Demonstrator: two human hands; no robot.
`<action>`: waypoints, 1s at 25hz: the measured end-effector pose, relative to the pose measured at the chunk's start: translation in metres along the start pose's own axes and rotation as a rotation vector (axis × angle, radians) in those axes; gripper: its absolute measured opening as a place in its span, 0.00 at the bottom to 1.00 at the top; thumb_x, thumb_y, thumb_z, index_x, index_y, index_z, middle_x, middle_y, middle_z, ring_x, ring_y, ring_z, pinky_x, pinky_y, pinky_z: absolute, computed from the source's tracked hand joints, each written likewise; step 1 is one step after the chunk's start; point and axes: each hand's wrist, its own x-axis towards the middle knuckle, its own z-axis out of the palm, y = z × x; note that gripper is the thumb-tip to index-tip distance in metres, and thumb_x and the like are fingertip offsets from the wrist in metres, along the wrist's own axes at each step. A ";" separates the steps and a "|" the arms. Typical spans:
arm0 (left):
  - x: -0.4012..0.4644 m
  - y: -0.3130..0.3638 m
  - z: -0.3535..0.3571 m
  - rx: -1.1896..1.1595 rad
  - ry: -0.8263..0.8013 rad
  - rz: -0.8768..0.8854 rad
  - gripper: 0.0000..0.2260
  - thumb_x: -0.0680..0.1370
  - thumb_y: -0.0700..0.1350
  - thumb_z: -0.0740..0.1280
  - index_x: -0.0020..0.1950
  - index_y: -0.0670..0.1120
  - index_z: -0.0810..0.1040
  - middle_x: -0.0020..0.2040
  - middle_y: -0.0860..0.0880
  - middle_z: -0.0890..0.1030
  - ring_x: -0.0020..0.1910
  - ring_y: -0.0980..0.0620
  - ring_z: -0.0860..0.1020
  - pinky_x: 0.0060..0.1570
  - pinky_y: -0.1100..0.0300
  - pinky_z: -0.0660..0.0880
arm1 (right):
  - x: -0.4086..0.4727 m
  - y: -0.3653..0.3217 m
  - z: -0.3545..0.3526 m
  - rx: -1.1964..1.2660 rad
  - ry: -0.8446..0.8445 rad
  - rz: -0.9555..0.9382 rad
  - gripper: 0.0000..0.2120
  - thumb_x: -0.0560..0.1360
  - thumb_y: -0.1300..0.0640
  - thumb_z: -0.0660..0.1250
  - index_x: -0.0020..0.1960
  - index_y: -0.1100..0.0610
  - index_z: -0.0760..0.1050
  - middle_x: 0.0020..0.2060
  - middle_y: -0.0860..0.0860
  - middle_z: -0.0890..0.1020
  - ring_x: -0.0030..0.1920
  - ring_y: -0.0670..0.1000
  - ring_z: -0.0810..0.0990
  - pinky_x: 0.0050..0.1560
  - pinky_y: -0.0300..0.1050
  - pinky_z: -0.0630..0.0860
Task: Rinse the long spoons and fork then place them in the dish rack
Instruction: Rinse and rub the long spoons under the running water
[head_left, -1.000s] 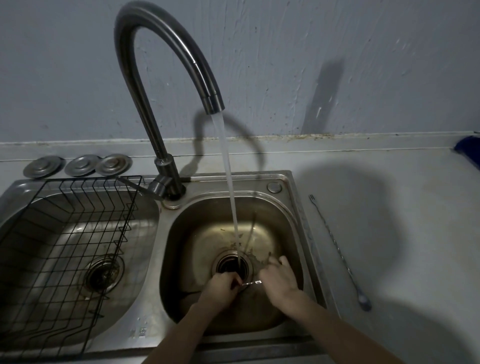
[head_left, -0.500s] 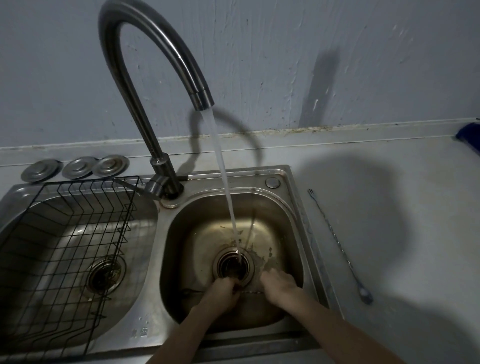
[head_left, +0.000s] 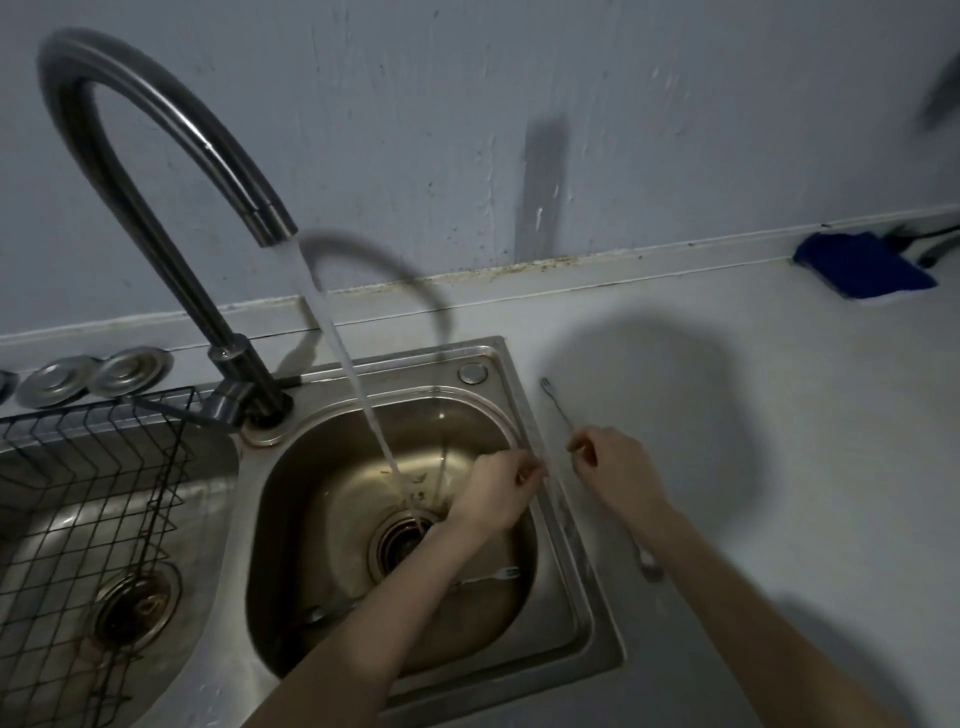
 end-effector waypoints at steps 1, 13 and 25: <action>0.007 0.006 0.005 0.013 -0.026 -0.005 0.12 0.77 0.47 0.60 0.55 0.45 0.79 0.54 0.44 0.83 0.53 0.47 0.79 0.45 0.61 0.69 | 0.000 0.008 -0.001 -0.040 -0.013 0.068 0.11 0.75 0.59 0.62 0.56 0.60 0.75 0.56 0.60 0.77 0.56 0.60 0.77 0.56 0.49 0.73; 0.025 0.022 0.032 0.220 -0.098 -0.031 0.15 0.79 0.48 0.55 0.53 0.44 0.79 0.56 0.41 0.78 0.60 0.43 0.71 0.56 0.51 0.67 | -0.008 0.019 0.003 -0.053 -0.041 0.218 0.11 0.73 0.57 0.63 0.53 0.61 0.76 0.54 0.59 0.81 0.57 0.59 0.77 0.56 0.49 0.73; -0.005 -0.027 -0.058 -0.653 0.375 -0.282 0.10 0.76 0.44 0.63 0.44 0.44 0.83 0.36 0.49 0.81 0.38 0.53 0.77 0.47 0.62 0.73 | -0.016 -0.094 0.029 0.391 -0.013 -0.129 0.02 0.70 0.61 0.66 0.43 0.59 0.75 0.36 0.53 0.79 0.39 0.49 0.76 0.41 0.39 0.68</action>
